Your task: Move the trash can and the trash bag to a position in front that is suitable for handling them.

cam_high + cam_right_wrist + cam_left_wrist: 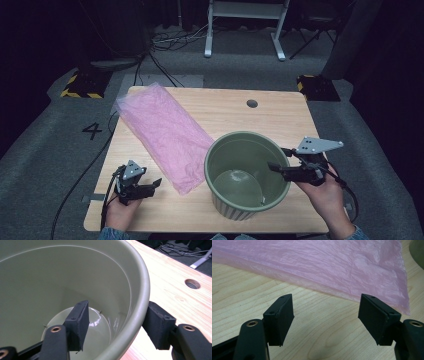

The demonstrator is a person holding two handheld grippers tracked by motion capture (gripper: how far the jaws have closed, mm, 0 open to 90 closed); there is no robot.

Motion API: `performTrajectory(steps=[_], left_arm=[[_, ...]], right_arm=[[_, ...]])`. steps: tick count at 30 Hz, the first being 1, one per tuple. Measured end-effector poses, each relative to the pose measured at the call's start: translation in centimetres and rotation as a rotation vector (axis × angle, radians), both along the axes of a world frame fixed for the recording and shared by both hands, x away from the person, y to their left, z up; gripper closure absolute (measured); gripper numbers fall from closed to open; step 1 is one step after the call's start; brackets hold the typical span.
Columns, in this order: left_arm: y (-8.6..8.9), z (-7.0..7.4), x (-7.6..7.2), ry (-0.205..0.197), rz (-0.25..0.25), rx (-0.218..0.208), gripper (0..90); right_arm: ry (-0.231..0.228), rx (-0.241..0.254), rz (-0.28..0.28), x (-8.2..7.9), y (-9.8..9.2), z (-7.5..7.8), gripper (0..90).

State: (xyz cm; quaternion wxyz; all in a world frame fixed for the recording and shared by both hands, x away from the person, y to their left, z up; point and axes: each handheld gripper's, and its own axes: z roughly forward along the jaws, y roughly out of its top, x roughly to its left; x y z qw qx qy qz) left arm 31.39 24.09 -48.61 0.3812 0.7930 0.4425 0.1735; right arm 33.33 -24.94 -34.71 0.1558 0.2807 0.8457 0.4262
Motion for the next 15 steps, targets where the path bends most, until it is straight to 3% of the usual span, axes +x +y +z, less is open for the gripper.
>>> performTrajectory(steps=[5,15], left_arm=[[0.0,0.0,0.0,0.001,0.0,0.0,28.2],[0.3,-0.2,0.0,0.006,0.005,0.009,28.2]], right_arm=[[0.001,0.021,0.052,-0.4,1.5,-0.1,39.6],[-0.009,-0.004,0.049,-1.0,2.8,0.2,39.4]])
